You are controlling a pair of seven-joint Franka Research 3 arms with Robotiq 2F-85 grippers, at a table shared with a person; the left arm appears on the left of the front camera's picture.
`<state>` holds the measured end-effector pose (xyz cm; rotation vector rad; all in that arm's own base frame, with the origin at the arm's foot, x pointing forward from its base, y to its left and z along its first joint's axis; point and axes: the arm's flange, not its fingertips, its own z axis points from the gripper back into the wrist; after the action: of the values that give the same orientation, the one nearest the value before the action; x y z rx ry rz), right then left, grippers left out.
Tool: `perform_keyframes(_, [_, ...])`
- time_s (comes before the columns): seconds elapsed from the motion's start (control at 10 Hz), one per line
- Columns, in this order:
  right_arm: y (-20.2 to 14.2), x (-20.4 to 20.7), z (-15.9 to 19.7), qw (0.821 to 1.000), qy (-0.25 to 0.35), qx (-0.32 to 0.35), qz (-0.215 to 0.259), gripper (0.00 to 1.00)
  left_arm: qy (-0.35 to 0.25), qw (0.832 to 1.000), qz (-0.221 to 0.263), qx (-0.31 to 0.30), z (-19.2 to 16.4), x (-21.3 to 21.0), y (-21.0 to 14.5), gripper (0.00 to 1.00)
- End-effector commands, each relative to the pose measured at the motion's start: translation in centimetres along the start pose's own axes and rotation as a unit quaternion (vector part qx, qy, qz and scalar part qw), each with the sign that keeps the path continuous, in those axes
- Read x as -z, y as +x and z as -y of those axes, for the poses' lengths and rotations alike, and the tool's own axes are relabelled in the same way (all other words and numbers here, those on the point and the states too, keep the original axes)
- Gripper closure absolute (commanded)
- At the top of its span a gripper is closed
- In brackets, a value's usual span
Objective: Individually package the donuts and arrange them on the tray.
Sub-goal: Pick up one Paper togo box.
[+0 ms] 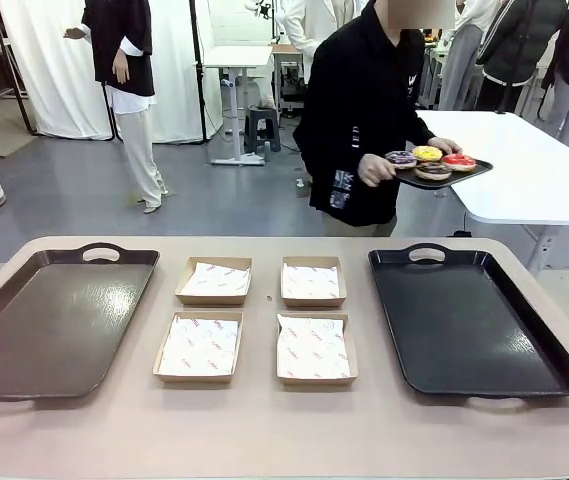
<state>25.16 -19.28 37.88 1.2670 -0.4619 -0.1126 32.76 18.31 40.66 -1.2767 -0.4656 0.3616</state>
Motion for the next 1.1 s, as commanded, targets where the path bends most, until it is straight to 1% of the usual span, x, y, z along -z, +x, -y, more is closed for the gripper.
perform_keyframes(0.0, [-2.8, 2.1, -1.5, 0.999, -0.001, -0.024, -0.031, 0.00, 0.021, 1.000, -0.019, -0.006, 0.9, 0.1, -0.7, 0.00])
perform_keyframes(0.2, [-2.7, 2.4, -1.5, 0.999, -0.002, -0.021, -0.047, 0.00, 0.004, 0.997, -0.077, -0.002, 1.3, 0.0, -0.7, 0.00])
perform_keyframes(0.5, [-2.6, 2.5, -1.6, 0.998, -0.006, -0.022, -0.053, 0.00, 0.000, 0.991, -0.137, 0.006, 1.9, 0.2, -0.5, 0.00])
perform_keyframes(0.7, [-2.5, 2.6, -1.7, 0.998, -0.012, -0.021, -0.057, 0.00, 0.002, 0.990, -0.142, 0.008, 1.8, 0.0, -0.3, 0.00])
perform_keyframes(0.8, [-2.5, 3.4, -2.2, 0.997, -0.026, -0.031, -0.065, 0.00, 0.004, 0.990, -0.142, 0.014, 2.2, 0.1, -0.5, 0.00])
perform_keyframes(0.9, [-0.1, 1.5, -1.4, 0.999, -0.005, -0.010, -0.047, 0.00, -0.002, 0.991, -0.133, 0.010, 2.1, 0.8, -0.9, 0.00])
perform_keyframes(1.0, [-0.1, 1.5, -1.4, 0.999, -0.005, -0.010, -0.047, 0.00, -0.002, 0.991, -0.133, 0.010, 2.1, 0.8, -0.9, 0.00])
